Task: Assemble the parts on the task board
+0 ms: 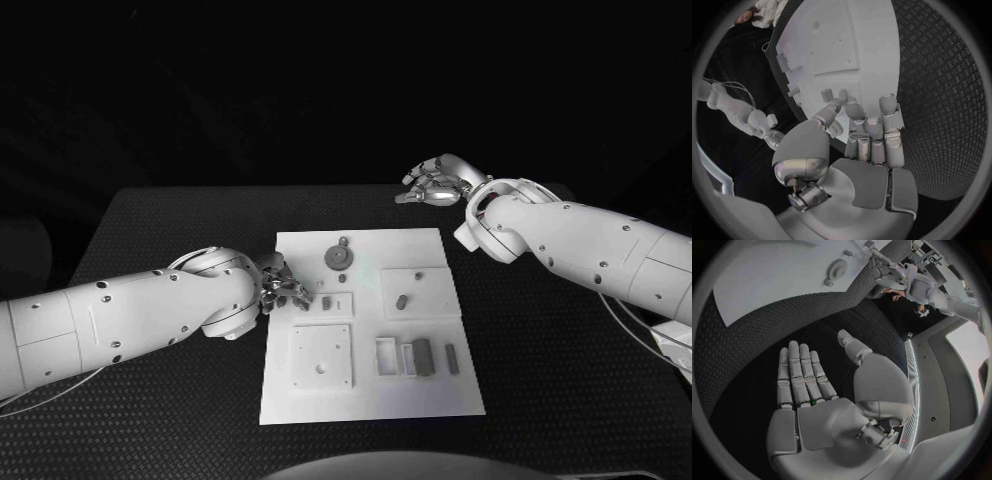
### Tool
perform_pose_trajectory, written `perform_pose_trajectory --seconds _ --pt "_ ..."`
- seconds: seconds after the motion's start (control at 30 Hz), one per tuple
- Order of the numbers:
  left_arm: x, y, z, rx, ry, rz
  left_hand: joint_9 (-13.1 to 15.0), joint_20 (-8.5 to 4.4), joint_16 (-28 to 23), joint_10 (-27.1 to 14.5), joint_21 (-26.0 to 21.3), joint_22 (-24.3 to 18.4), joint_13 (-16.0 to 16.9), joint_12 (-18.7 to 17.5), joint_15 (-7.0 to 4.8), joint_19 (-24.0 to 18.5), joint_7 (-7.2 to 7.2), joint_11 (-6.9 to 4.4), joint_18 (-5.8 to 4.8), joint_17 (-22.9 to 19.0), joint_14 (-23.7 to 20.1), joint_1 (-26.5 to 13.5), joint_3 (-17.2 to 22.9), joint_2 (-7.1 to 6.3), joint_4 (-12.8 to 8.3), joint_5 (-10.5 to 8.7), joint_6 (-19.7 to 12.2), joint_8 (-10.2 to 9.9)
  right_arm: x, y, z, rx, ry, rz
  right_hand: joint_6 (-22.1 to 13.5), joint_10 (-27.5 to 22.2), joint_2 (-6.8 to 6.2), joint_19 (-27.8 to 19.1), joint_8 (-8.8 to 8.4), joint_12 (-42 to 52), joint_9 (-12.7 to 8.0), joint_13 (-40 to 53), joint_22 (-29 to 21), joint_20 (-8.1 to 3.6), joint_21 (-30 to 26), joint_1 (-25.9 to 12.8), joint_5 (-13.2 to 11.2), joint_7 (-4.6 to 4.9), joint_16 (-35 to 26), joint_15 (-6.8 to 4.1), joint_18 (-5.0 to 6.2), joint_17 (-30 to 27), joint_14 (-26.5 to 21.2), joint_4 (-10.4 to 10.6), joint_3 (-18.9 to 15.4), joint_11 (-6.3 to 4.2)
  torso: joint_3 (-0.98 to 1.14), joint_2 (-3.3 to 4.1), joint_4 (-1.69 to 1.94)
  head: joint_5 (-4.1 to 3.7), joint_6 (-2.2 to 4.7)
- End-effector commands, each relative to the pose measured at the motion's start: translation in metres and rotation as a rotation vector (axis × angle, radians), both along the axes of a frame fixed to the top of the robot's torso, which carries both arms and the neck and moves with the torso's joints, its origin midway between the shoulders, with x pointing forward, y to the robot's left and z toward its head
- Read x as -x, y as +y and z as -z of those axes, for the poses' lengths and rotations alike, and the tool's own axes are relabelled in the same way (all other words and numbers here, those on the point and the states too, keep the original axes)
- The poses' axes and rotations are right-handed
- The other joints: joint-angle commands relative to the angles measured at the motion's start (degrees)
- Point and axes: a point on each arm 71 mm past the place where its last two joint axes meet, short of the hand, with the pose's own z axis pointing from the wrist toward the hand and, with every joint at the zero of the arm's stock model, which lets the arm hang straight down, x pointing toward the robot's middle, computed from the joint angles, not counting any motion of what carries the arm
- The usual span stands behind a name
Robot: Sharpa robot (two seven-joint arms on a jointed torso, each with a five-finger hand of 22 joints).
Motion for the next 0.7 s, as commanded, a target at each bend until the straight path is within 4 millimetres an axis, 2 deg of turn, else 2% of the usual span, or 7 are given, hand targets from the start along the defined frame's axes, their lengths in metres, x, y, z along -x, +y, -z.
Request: perform_pose_trajectory --seconds 0.03,0.13,0.33,0.5,0.7 --pt "0.0000 -0.0017 -0.0010 0.011 -0.014 0.003 0.1 -0.68 -0.3 -0.3 -0.1 1.1 0.0 -0.3 -0.34 0.1 0.01 0.21 -0.33 -0.1 -0.1 0.0 0.0 -0.55 0.4 -0.02 -0.2 -0.1 0.0005 0.0016 0.0005 -0.002 0.002 -0.016 -0.4 0.4 0.06 -0.6 0.22 -0.4 -0.1 -0.2 0.1 0.06 -0.4 0.7 0.0 2.77 -0.3 0.29 -0.48 0.1 -0.4 0.1 -0.4 0.12 0.00 0.01 0.03 -0.03 0.00" --pt "-0.0006 -0.0016 -0.0016 0.016 -0.024 -0.001 0.2 -0.75 -0.3 -0.2 -0.1 1.1 0.0 -0.2 -0.37 0.1 -0.03 0.17 -0.25 0.0 -0.1 0.7 0.4 -0.22 0.3 -0.02 -0.1 -0.1 0.0004 0.0015 0.0005 -0.003 0.002 -0.015 -0.4 0.4 0.05 -0.7 0.24 -0.4 -0.2 -0.3 0.1 0.08 -0.5 0.7 0.0 2.77 -0.5 0.36 -0.53 0.1 -0.5 0.1 -0.4 0.14 0.00 0.01 0.03 -0.03 0.04" --pt "-0.0001 -0.0026 -0.0018 0.021 -0.026 0.003 0.4 -0.71 -0.1 -0.1 0.0 1.2 0.1 -0.1 -0.42 0.2 -0.10 0.11 -0.26 0.0 0.1 3.8 1.2 2.45 -2.0 0.03 0.0 0.0 0.0005 0.0015 0.0007 -0.003 0.003 -0.015 -0.4 0.4 0.06 -0.8 0.26 -0.5 -0.2 -0.5 0.2 0.10 -0.6 0.7 0.0 2.78 -0.6 0.43 -0.57 0.2 -0.6 0.2 -0.4 0.15 -0.01 0.01 0.03 -0.03 0.03" --pt "-0.0004 -0.0021 -0.0020 0.025 -0.034 -0.005 0.5 -0.67 -0.1 0.0 0.1 1.2 0.1 -0.1 -0.40 0.3 -0.11 0.10 -0.31 0.0 0.2 4.5 1.2 3.13 -2.6 0.03 0.1 0.1 0.0005 0.0014 0.0007 -0.003 0.003 -0.015 -0.4 0.4 0.06 -0.9 0.27 -0.5 -0.2 -0.5 0.2 0.10 -0.7 0.7 0.0 2.78 -0.6 0.44 -0.58 0.2 -0.6 0.2 -0.5 0.15 -0.01 0.02 0.01 -0.01 0.03" --pt "-0.0009 -0.0014 -0.0018 0.024 -0.034 -0.006 0.5 -0.67 -0.1 0.1 0.1 1.2 0.1 -0.1 -0.41 0.3 -0.12 0.09 -0.32 0.0 0.2 4.6 1.1 3.26 -2.8 0.03 0.2 0.1 0.0006 0.0014 0.0008 -0.003 0.003 -0.016 -0.4 0.4 0.07 -0.9 0.28 -0.5 -0.2 -0.6 0.2 0.10 -0.7 0.7 0.0 2.78 -0.7 0.45 -0.59 0.2 -0.6 0.2 -0.5 0.16 -0.01 0.00 0.03 -0.03 0.00"
